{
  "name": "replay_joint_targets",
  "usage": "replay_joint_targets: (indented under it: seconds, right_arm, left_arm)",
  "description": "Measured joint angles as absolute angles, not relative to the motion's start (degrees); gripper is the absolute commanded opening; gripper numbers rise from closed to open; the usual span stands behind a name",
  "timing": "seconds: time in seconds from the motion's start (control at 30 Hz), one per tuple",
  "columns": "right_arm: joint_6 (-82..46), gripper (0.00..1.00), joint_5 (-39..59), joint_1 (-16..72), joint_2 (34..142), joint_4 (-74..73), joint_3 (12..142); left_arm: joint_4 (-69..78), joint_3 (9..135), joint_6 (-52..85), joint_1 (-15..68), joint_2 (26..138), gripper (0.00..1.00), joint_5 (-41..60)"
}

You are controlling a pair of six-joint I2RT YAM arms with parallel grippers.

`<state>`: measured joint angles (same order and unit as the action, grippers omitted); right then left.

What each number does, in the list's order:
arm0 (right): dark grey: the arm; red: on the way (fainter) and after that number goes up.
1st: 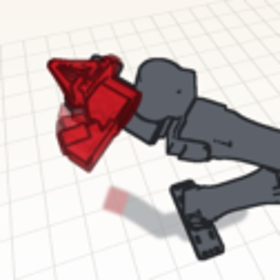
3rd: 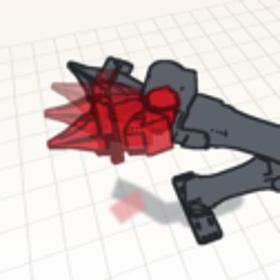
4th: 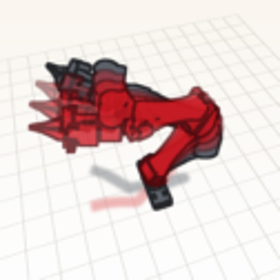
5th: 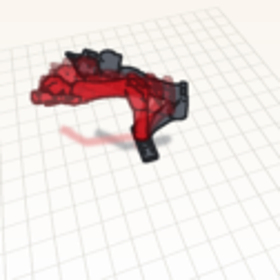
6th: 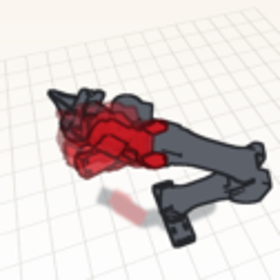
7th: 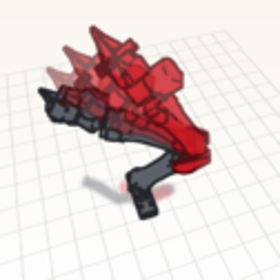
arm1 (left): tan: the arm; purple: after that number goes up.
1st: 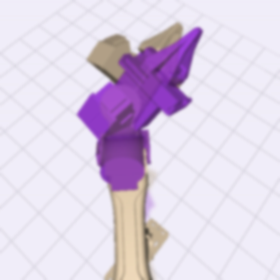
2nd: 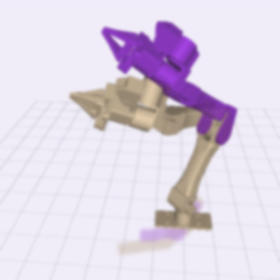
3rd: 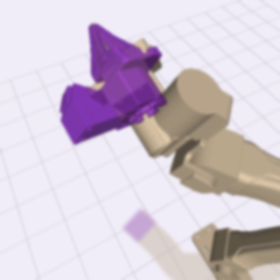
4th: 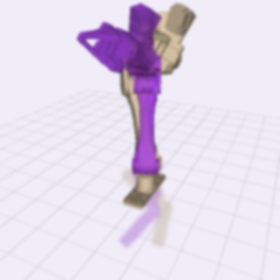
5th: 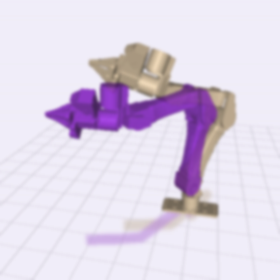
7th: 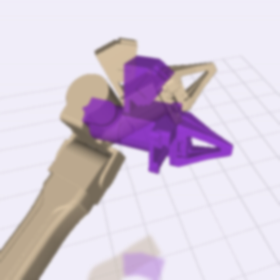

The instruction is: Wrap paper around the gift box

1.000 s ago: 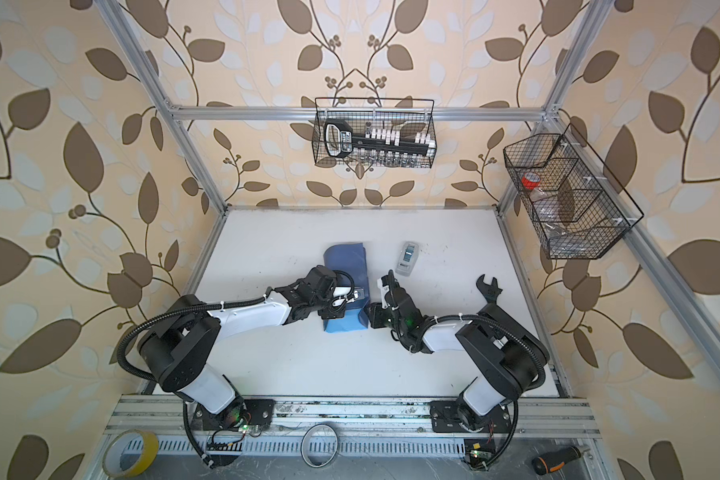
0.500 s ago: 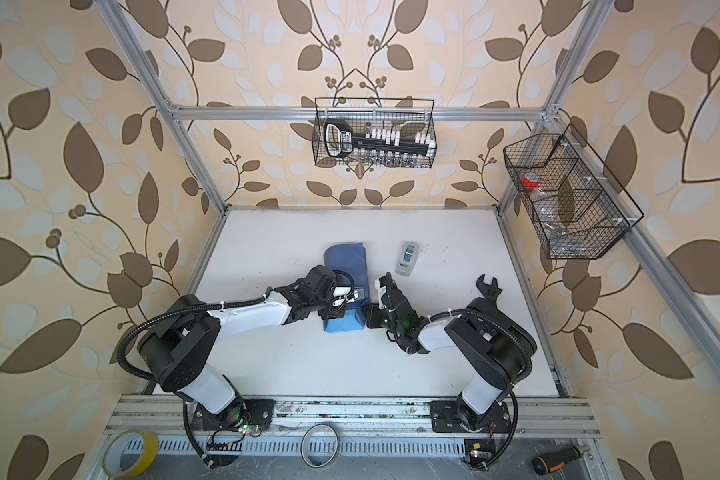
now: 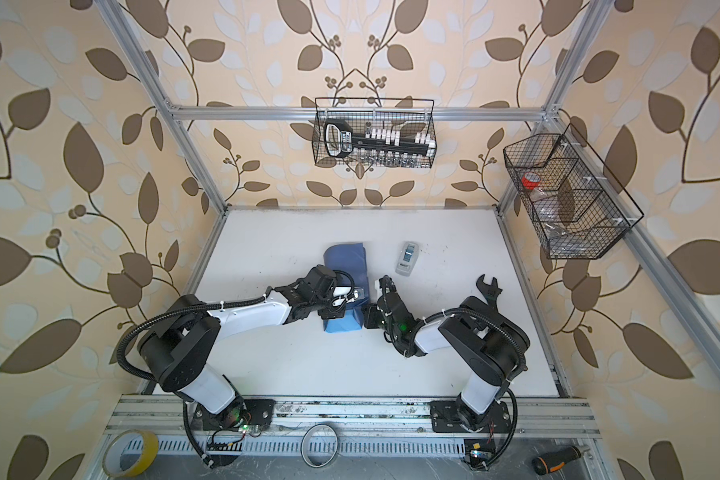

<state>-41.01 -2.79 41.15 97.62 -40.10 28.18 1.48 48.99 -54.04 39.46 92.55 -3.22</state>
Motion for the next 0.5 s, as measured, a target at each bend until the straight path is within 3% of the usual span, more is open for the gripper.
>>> replay_joint_targets:
  seconds: [0.5]
  right_arm:
    - [-40.9, 0.15, -4.5, 41.1, 99.3, -42.5, 26.7]
  left_arm:
    - [0.2, 49.4, -51.4, 39.5, 91.9, 0.98, 1.4]
